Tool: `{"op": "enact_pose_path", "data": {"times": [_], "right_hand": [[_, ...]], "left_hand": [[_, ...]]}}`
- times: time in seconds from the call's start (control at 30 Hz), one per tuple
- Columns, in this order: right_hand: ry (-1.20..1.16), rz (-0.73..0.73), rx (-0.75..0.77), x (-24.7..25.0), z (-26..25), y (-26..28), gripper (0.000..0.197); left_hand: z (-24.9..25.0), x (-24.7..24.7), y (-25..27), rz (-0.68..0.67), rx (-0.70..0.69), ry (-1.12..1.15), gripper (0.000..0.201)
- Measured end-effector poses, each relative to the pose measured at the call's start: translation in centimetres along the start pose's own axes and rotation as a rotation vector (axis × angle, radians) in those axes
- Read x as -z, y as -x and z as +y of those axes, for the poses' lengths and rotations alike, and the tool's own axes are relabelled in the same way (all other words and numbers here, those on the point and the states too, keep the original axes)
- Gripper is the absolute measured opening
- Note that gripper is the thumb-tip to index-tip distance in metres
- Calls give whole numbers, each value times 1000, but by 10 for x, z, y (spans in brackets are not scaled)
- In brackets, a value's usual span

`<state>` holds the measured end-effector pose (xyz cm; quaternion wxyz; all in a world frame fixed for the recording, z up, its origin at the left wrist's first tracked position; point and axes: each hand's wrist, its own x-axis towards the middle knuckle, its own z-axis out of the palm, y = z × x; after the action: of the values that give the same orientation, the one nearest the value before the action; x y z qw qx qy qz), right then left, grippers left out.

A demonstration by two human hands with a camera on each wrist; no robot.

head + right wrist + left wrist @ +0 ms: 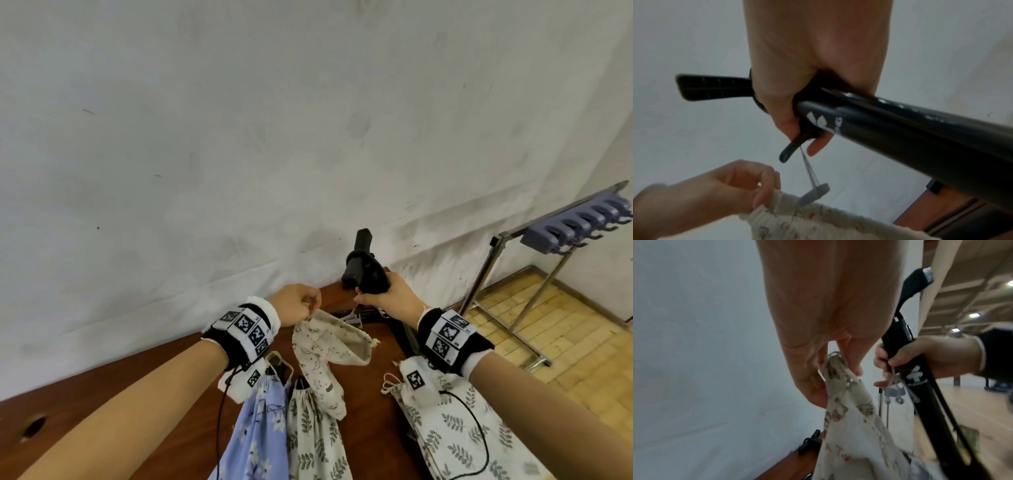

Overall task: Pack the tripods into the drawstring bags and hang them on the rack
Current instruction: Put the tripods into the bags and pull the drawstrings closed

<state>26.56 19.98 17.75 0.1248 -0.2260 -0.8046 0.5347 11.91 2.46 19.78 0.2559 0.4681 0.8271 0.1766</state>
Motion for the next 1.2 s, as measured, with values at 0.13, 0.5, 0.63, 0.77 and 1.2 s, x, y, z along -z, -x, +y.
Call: {"op": "enact_pose_path", "data": {"times": [0.13,0.5,0.63,0.77,1.2], "right_hand": [[-14,-205,8,-4,-4,9,7],[9,-491,-108,-28,2,3,32],[-56,-508,-94,-29,1,5,9],[-40,-597,-86,-34,-5,12,14],[-154,-423,-272,-57,14,-3,36]], "left_hand": [[-3,-4,3,-2,41,-279,25],[4,7,6,140,-169,-215,26],[3,7,12,169,-121,-114,39],[1,6,11,207,-69,-98,32],[10,15,13,187,-376,-371,70]]}}
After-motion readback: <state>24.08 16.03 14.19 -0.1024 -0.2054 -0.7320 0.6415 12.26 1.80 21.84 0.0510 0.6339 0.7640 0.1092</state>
